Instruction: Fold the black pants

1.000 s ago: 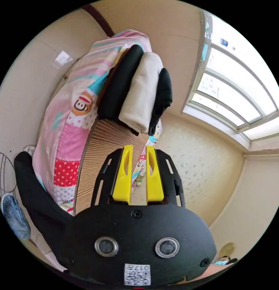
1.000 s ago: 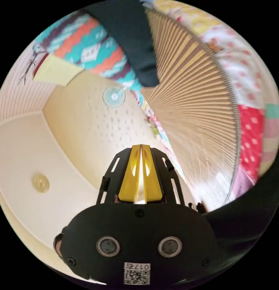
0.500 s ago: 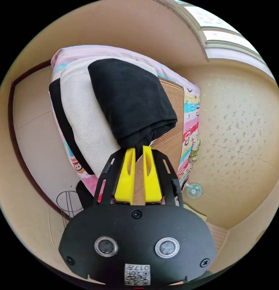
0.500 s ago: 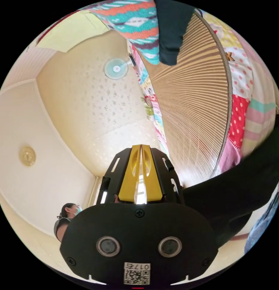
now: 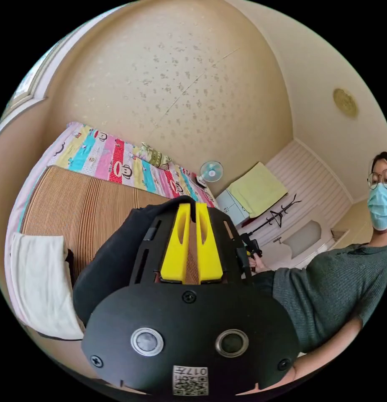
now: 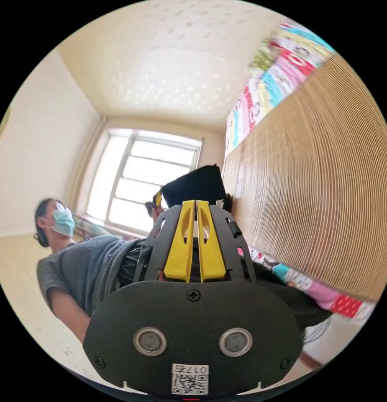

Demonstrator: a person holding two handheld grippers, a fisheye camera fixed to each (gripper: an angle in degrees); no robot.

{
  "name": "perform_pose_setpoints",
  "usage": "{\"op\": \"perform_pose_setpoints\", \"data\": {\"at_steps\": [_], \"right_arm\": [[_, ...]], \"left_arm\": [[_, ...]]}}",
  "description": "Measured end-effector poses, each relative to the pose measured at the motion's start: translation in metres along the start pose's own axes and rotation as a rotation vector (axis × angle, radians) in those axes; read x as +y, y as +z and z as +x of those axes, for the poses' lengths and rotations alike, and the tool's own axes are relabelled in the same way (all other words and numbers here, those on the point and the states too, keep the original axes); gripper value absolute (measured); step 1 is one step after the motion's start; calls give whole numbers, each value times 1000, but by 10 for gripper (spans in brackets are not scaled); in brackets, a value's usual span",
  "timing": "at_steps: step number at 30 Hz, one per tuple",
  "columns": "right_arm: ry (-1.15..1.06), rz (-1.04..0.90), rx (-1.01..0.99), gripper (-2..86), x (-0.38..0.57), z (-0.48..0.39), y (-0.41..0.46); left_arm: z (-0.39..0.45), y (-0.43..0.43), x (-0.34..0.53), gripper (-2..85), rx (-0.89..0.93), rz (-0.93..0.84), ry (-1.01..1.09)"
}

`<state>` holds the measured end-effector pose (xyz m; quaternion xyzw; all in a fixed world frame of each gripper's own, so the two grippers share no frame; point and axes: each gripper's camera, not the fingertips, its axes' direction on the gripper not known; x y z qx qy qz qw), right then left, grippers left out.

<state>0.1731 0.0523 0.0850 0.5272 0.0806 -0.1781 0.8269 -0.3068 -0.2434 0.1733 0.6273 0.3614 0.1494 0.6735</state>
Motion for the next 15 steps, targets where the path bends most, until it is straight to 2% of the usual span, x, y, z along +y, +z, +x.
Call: {"op": "perform_pose_setpoints", "data": {"at_steps": [3,7,9,10,12,15], "right_arm": [[-191,-183,232,128,-37,-65,69],[-477,-295,605,219,-45,-137,147],[-692,-365,754,203,-33,-167,196],[-732,-397,782,187,-29,-170,208],[-855,-626,825,86,-12,-169,255],[-829,-642,968,68,-4,-152,270]], "left_arm": [[47,77,2,-3,120,-68,80],[119,202,27,-1,232,-267,227],[145,254,45,2,279,-343,259],[160,285,57,5,304,-384,285],[178,325,75,17,297,-421,314],[173,366,90,46,215,-417,247]]}}
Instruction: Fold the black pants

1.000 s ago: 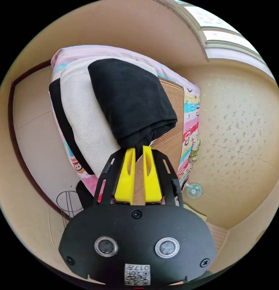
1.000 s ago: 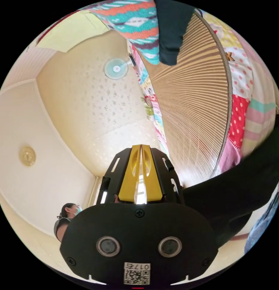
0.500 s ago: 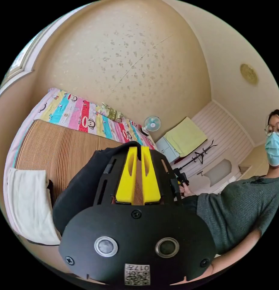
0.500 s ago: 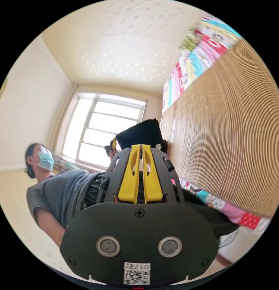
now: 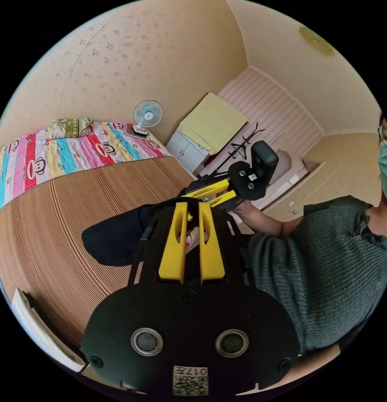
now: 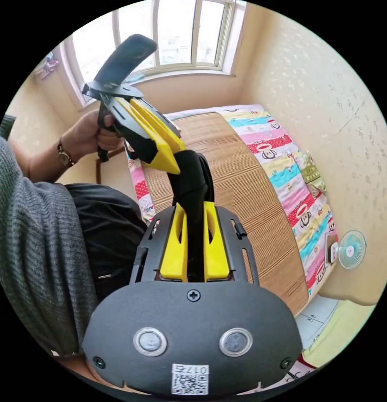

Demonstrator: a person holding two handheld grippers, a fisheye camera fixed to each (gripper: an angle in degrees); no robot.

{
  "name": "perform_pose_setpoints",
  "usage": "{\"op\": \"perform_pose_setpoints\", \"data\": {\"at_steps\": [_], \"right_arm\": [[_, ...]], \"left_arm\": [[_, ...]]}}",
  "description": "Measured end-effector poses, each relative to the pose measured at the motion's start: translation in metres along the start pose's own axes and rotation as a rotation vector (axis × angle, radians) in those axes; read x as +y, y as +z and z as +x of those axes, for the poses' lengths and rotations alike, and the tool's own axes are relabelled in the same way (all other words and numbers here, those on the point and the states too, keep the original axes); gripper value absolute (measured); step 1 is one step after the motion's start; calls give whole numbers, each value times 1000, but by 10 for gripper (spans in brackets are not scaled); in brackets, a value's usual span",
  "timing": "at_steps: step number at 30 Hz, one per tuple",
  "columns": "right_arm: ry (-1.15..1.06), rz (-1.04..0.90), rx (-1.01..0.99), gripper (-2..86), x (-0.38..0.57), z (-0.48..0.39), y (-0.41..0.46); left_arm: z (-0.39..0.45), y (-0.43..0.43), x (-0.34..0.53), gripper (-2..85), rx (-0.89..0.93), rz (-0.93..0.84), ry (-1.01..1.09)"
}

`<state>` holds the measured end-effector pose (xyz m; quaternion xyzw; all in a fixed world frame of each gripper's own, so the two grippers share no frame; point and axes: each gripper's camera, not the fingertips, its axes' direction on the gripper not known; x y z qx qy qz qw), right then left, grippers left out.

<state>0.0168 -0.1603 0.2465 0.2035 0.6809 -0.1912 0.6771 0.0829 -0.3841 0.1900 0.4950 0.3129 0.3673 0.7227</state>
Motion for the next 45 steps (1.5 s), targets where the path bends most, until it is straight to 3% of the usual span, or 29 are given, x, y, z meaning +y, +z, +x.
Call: {"op": "perform_pose_setpoints", "data": {"at_steps": [4,10,13,16,19,23,26,29,34,37,40,42,44,45], "right_arm": [[100,69,-75,52,20,23,4],[130,541,-404,46,86,87,-64],[40,788,-620,48,130,127,-89],[-42,972,-765,47,166,157,-99],[-229,1202,-910,43,201,180,-112],[-497,1432,-1108,36,232,215,-105],[-454,1459,-1208,30,232,233,-83],[-433,1459,-1274,29,231,241,-63],[-299,1627,-1385,30,255,270,-27],[-179,1723,-1430,33,274,289,-4],[-136,1767,-1508,37,277,299,19],[-105,1723,-1582,42,263,300,35],[-49,1631,-1673,50,249,303,46],[-5,1582,-1753,57,243,309,55]], "left_arm": [[-21,9,17,38,13,185,-75],[-35,84,34,118,-116,42,-138],[-49,110,46,161,-5,157,-170],[-50,118,50,170,177,351,-85],[-41,124,44,156,241,450,26],[-27,161,9,130,318,373,140],[-8,211,-21,198,447,257,188],[32,256,-30,215,546,189,324],[44,272,-7,196,593,322,338],[41,276,9,202,467,340,281],[55,312,6,186,224,166,221],[63,335,0,161,115,82,198],[69,345,-4,53,78,96,224],[72,344,-5,50,71,106,238]]}}
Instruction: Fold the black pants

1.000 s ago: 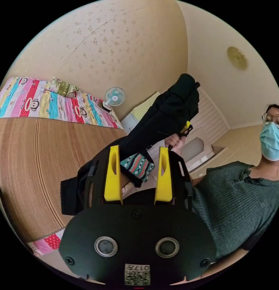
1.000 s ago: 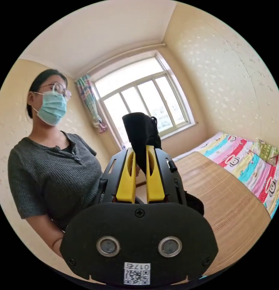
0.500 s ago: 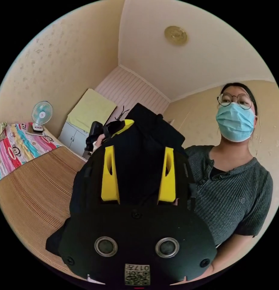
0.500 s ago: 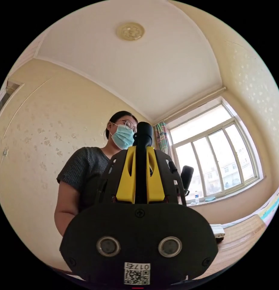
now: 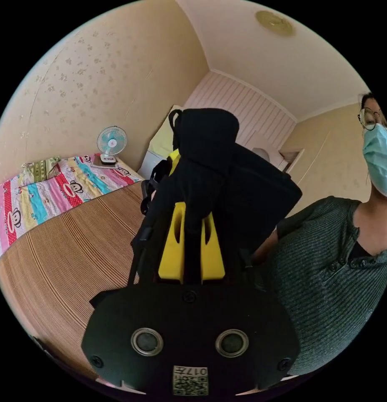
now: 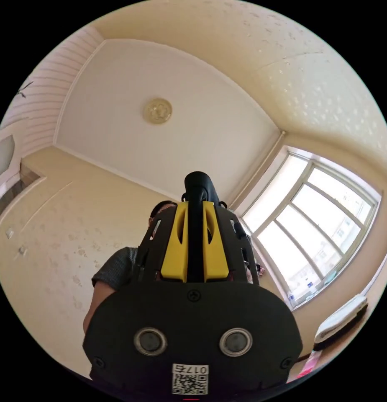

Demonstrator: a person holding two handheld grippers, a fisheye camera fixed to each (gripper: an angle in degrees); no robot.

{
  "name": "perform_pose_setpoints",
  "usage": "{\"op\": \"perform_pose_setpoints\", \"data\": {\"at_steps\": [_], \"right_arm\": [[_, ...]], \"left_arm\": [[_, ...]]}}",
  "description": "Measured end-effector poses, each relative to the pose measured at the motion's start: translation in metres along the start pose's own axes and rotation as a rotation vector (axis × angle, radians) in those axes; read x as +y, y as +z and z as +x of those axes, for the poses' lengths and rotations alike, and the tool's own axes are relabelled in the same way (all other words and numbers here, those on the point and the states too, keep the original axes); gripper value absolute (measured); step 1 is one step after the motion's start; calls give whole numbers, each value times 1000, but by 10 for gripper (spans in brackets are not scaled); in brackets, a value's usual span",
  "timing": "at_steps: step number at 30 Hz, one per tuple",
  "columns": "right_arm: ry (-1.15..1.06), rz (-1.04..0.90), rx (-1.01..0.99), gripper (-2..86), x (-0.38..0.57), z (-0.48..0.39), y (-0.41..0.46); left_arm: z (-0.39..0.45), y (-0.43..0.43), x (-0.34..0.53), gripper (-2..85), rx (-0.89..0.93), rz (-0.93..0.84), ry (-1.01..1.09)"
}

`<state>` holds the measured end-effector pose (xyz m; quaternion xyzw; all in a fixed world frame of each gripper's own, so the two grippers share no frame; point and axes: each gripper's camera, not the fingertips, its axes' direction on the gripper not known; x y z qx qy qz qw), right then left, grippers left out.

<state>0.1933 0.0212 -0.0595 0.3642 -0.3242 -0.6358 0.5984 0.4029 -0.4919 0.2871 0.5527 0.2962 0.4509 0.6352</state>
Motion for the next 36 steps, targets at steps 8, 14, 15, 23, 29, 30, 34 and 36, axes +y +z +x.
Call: {"op": "perform_pose_setpoints", "data": {"at_steps": [8,14,15,23,29,30,34,36], "right_arm": [[152,-56,844,224,34,-92,-35],[-62,-185,1307,319,96,-172,49],[-80,-284,1450,320,102,-167,79],[-539,-311,2292,114,88,-157,191],[-864,-15,2114,46,-22,-249,229],[-938,-20,2042,41,-50,-251,245],[-1008,-198,1855,39,-147,-208,300],[-914,-416,1687,46,-213,-145,325]], "left_arm": [[35,-28,-25,41,-100,124,42],[78,-42,-58,41,-279,163,44],[84,-41,-63,41,-297,161,52],[146,-67,-133,43,-188,135,195],[184,-184,-175,50,-60,265,283],[188,-198,-178,51,-54,283,286],[217,-306,-186,60,-149,420,309],[224,-360,-179,61,-268,498,276]]}}
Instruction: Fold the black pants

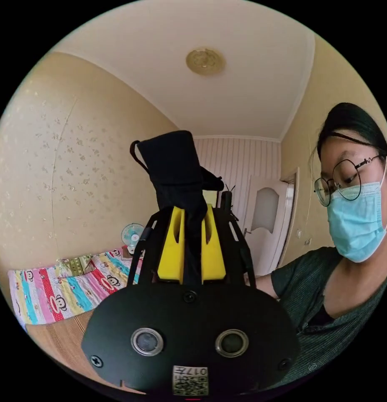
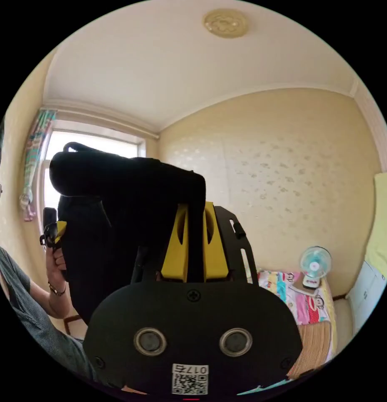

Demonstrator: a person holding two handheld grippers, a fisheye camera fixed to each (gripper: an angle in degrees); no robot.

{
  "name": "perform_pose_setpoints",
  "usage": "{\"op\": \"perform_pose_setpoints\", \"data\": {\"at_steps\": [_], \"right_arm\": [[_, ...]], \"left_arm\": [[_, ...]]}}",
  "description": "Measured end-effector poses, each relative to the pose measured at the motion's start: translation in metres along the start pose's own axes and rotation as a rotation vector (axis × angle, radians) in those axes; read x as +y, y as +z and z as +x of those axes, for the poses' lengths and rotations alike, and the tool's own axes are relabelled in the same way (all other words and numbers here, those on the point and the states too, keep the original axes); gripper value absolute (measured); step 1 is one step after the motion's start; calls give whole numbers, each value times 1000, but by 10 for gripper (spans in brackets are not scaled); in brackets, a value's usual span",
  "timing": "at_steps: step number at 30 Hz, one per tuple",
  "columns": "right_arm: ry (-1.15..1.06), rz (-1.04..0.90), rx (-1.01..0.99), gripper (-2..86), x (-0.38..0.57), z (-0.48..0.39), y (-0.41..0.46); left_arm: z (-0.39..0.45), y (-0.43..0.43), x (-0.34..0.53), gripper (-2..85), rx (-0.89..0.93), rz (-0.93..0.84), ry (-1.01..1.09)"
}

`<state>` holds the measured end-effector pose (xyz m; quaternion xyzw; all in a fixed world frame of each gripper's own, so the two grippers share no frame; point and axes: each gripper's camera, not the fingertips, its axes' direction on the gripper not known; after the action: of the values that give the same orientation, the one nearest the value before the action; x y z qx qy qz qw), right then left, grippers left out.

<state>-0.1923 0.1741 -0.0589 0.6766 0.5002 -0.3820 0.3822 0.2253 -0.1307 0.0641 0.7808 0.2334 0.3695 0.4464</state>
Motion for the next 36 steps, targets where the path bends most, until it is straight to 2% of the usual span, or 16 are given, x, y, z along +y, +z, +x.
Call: {"op": "perform_pose_setpoints", "data": {"at_steps": [4,5,9,12,15,16,17,20,22,24,25,27,29,32,34,36], "right_arm": [[-65,-237,-269,70,-25,-8,151],[-47,-361,-345,84,-17,-13,206],[119,-713,-569,125,86,-32,339],[199,-862,-682,125,201,-39,349],[365,-1133,-727,120,348,-23,320],[417,-1192,-731,119,380,-17,309],[546,-1307,-727,118,443,-3,279],[935,-1452,-615,118,560,41,176],[1206,-1429,-469,129,599,72,108],[1566,-1217,-273,145,622,112,27],[1654,-1149,-226,147,626,119,10],[1979,-878,-77,158,643,136,-45],[2154,-704,-28,165,657,137,-68],[2269,-604,41,161,668,141,-79],[2252,-565,45,143,665,151,-77],[2212,-656,36,81,653,170,-69]], "left_arm": [[-56,-111,-14,61,-293,55,-123],[-80,-143,-7,61,-372,50,-182],[-158,-238,48,60,-594,-52,-327],[-226,-337,137,59,-719,-135,-560],[-280,-452,259,63,-881,-217,-947],[-288,-500,311,64,-959,-213,-1141],[-284,-547,361,64,-1024,-170,-1354],[-248,-627,441,65,-985,15,-1695],[-229,-648,455,64,-960,64,-1773],[-225,-655,453,63,-934,19,-1809],[-230,-655,448,64,-903,-41,-1815],[-247,-652,438,71,-848,-136,-1809],[-278,-647,426,83,-797,-269,-1791],[-314,-649,414,88,-761,-349,-1820],[-331,-655,403,88,-734,-365,-1826],[-343,-663,388,89,-726,-378,-1828]]}}
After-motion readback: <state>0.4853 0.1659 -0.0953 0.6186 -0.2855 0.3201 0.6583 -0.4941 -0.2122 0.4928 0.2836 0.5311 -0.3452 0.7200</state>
